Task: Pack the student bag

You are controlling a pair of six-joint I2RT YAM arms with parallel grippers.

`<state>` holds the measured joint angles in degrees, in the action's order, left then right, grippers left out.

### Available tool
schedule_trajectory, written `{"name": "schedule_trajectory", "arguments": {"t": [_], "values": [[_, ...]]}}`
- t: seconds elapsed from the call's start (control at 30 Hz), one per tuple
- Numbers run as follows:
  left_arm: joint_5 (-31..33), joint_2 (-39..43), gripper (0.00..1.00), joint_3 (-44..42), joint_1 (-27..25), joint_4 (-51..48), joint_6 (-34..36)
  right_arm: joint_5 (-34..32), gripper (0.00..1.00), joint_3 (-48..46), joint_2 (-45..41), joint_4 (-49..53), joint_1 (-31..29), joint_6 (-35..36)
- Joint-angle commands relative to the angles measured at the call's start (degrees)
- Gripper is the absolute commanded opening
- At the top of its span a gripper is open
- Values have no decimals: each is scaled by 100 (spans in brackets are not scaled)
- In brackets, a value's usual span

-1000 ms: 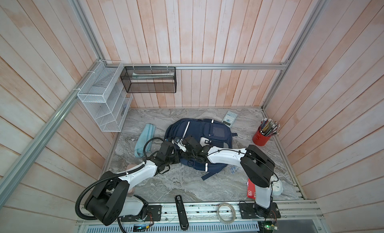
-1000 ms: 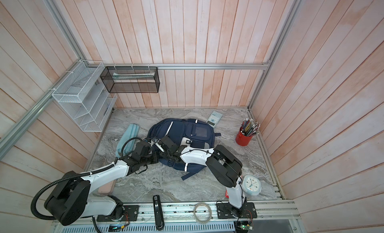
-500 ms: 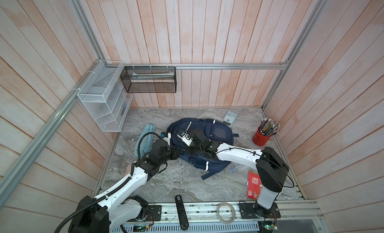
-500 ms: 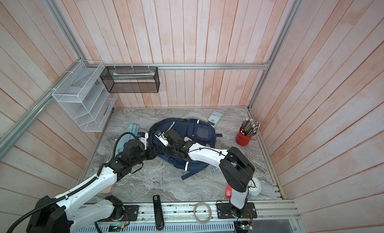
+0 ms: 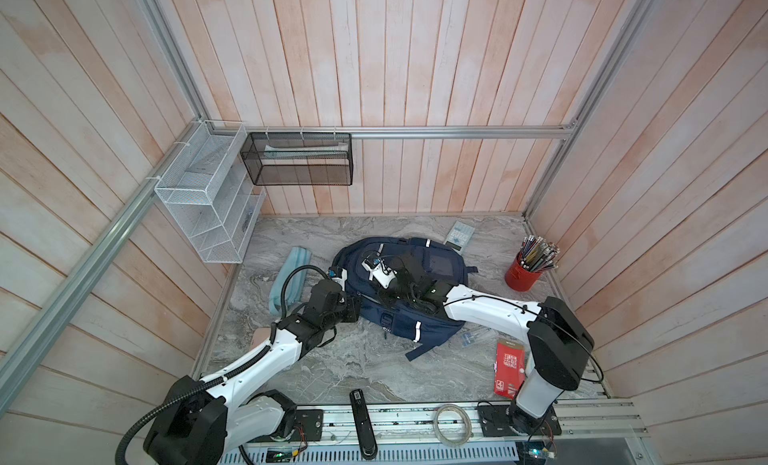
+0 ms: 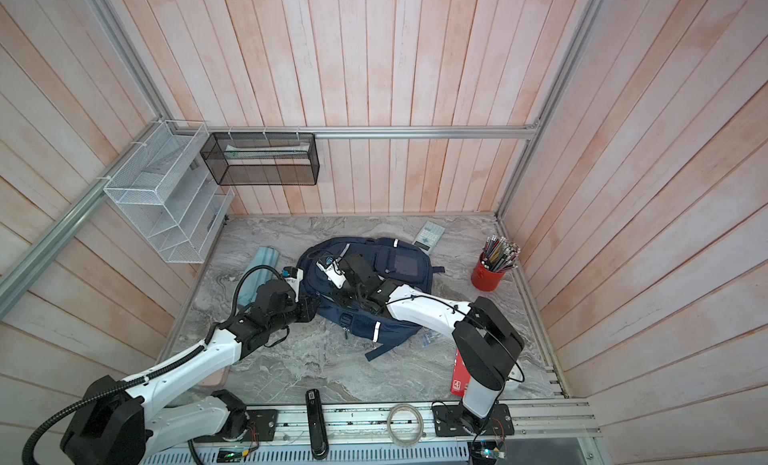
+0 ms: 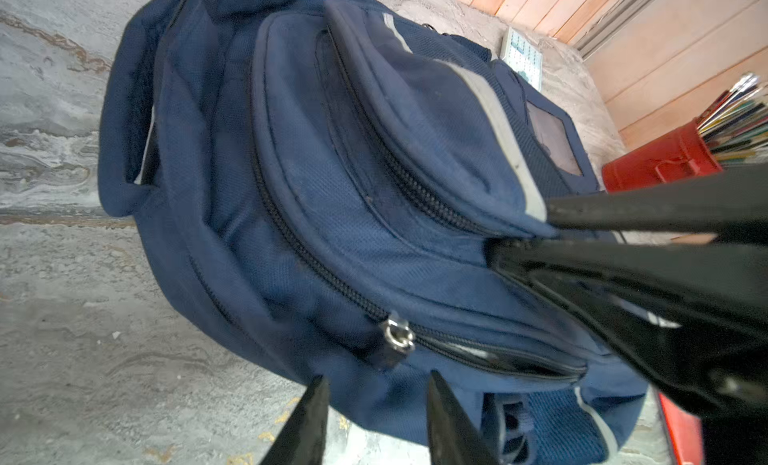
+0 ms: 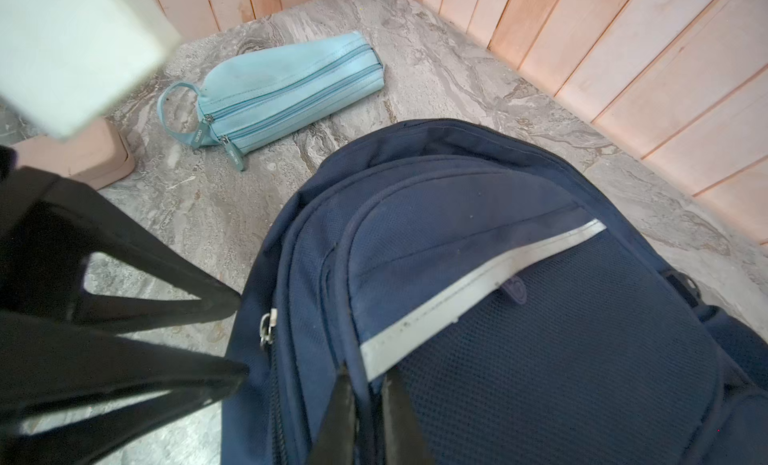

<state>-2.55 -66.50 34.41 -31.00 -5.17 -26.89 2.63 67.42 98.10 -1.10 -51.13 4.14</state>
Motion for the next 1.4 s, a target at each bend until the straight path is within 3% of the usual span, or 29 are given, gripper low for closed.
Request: {"name": "schedule_trajectory", "arguments": {"t": [0.0, 0.13, 0.3, 0.43, 0.57, 0.83, 1.0, 1.13, 1.3, 1.37], "values": [[99, -241, 37, -3, -155, 354, 446, 314, 0, 26, -260, -397, 15, -238], [333, -473, 30, 83, -336, 411, 639, 393, 0, -35, -308, -441, 42, -298], [845, -706, 10, 175, -339, 158, 546, 500, 0, -95, -376, -461, 93, -361], [947, -653, 8, 158, -322, 143, 520, 524, 0, -157, -438, -476, 95, -370], [1206, -556, 0, 206, -228, -9, 352, 569, 0, -261, -493, -512, 87, -383], [686, -414, 0, 500, 535, -103, 299, 802, 0, -571, -647, -541, 95, -388], [437, -588, 0, 727, 596, -130, 365, 999, 0, -650, -722, -583, 106, -353], [-407, -416, 0, 523, 581, 217, 689, 1201, 0, -695, -743, -686, 259, -413], [-923, 447, 23, -304, 443, 949, 719, 1412, 0, -715, -782, -648, 429, -503], [-990, 611, 27, -467, 297, 1029, 846, 1411, 0, -762, -804, -688, 444, -485]]}}
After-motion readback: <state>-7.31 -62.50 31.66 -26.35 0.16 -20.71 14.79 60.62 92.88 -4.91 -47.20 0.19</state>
